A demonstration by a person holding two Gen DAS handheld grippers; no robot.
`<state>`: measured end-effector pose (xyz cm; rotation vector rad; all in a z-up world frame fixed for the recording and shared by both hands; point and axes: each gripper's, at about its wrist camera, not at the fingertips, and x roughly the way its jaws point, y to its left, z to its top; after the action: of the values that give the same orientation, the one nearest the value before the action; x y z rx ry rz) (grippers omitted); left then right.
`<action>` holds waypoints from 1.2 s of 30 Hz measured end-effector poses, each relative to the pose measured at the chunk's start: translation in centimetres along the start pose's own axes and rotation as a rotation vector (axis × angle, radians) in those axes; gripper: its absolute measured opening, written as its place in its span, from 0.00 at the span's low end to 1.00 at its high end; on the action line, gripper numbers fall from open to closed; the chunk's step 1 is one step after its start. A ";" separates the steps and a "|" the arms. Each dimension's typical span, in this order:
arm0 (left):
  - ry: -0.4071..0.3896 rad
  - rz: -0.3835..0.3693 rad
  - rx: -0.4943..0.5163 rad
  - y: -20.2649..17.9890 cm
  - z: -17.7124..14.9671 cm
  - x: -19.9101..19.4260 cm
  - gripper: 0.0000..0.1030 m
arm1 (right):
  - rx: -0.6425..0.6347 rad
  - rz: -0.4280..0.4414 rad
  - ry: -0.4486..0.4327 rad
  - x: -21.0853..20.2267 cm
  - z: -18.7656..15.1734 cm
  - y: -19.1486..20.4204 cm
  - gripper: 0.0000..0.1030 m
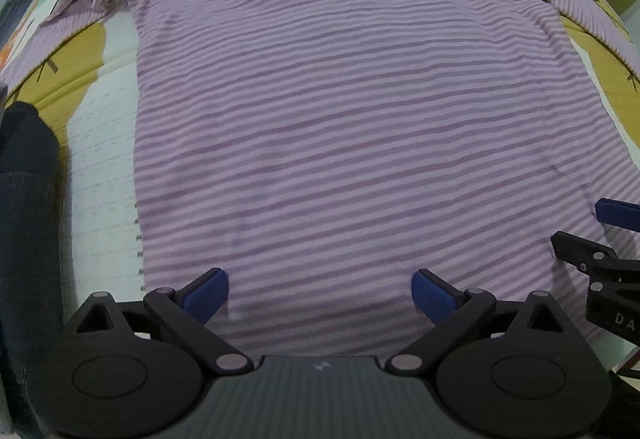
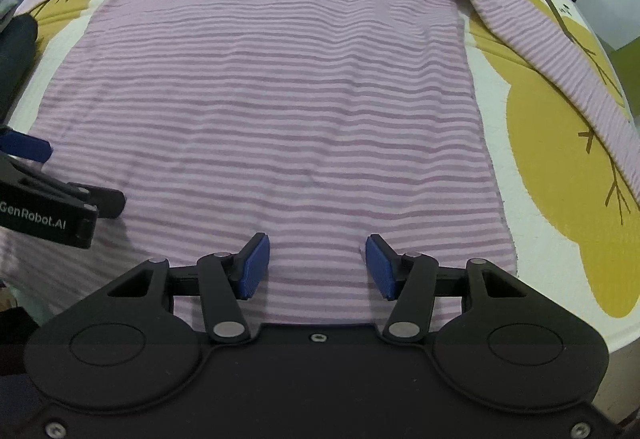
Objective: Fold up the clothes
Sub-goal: 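Withdraw both open tools back from the shirt hem, then reach the right tool to the sleeve cuff and pinch it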
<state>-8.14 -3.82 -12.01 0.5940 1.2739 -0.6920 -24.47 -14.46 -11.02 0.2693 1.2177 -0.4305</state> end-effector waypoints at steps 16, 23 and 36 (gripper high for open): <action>0.009 -0.007 -0.024 0.9 -1.6 -1.1 0.90 | -0.027 0.074 0.064 -0.6 0.3 0.8 0.54; -0.065 0.001 -0.058 1.3 0.4 -3.4 0.88 | 0.060 0.062 0.013 -2.0 2.3 -1.0 0.54; -0.222 0.008 0.007 -2.8 7.5 -7.6 0.94 | 0.147 -0.016 -0.211 -6.8 9.6 -5.6 0.68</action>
<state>-6.55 -10.20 -3.12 0.5122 1.0628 -0.7352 -20.85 -22.33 -1.27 0.3319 0.9840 -0.5496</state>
